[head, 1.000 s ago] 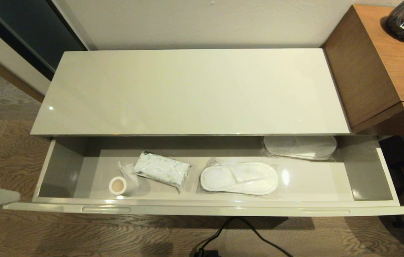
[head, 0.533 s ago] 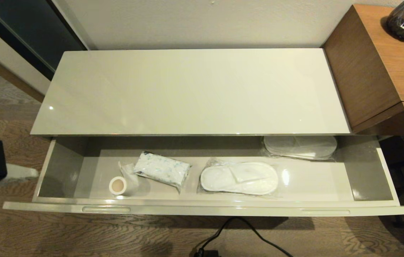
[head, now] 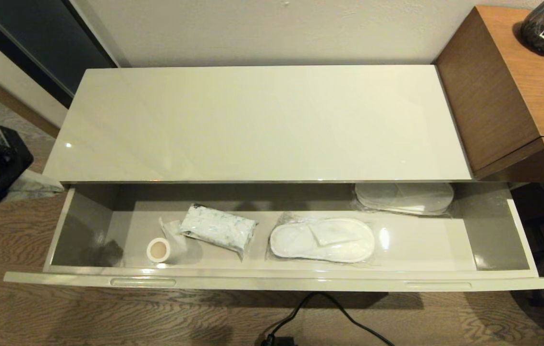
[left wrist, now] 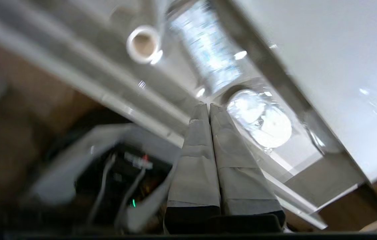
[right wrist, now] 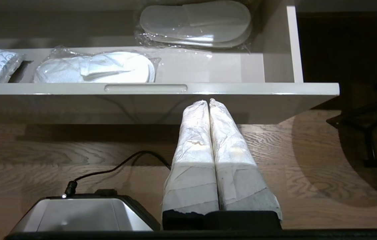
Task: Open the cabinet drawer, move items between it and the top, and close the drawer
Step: Open the drawer
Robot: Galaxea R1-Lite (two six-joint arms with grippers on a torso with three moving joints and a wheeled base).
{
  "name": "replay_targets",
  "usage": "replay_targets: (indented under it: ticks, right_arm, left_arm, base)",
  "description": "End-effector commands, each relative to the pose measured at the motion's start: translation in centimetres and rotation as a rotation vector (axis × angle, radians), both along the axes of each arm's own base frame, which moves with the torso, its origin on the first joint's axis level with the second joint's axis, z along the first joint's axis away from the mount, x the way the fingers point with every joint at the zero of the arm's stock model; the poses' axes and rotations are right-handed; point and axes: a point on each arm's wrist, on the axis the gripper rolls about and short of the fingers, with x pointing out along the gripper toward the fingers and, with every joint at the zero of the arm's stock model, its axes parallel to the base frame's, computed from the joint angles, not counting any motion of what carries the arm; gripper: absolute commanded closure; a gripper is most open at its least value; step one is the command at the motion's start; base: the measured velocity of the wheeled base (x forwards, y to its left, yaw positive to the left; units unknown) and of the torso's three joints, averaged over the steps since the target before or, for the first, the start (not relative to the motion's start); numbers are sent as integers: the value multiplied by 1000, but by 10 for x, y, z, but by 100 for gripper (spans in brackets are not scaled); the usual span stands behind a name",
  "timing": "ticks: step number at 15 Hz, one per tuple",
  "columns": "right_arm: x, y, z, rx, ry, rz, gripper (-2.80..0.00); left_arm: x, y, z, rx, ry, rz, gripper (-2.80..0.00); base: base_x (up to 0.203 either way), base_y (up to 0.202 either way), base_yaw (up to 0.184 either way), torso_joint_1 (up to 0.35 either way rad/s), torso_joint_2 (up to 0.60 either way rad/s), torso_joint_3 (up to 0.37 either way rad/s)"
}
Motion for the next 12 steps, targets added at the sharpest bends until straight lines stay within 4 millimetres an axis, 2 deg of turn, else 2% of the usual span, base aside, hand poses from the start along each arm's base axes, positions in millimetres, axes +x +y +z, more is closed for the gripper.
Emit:
replay_targets:
  ticks: [1, 3, 5, 6, 8, 11, 12]
  right_arm:
    - [0, 0, -1, 0, 2, 2, 0]
    - [-1, 0, -1, 3, -19, 2, 0]
    - [-1, 0, -1, 3, -18, 2, 0]
    - [-1, 0, -1, 3, -18, 2, 0]
    - [-1, 0, -1, 3, -18, 2, 0]
    - [-1, 0, -1, 3, -18, 2, 0]
    - [-1, 0, -1, 3, -18, 2, 0]
  left_arm:
    - [28, 3, -14, -16, 169, 44, 0]
    - [38, 6, -20, 33, 312, 112, 0]
    - [39, 7, -20, 30, 324, 129, 0]
    - [46, 9, -23, 10, 352, 160, 0]
    - [74, 15, -42, -11, 468, 201, 0]
    - [83, 16, -48, -28, 528, 212, 0]
    - [91, 16, -56, -51, 569, 210, 0]
  base:
    - [0, 0, 0, 0, 0, 0]
    - [0, 0, 0, 0, 0, 0]
    - [0, 0, 0, 0, 0, 0]
    - [0, 0, 0, 0, 0, 0]
    - [0, 0, 0, 0, 0, 0]
    - [0, 0, 0, 0, 0, 0]
    - [0, 0, 0, 0, 0, 0]
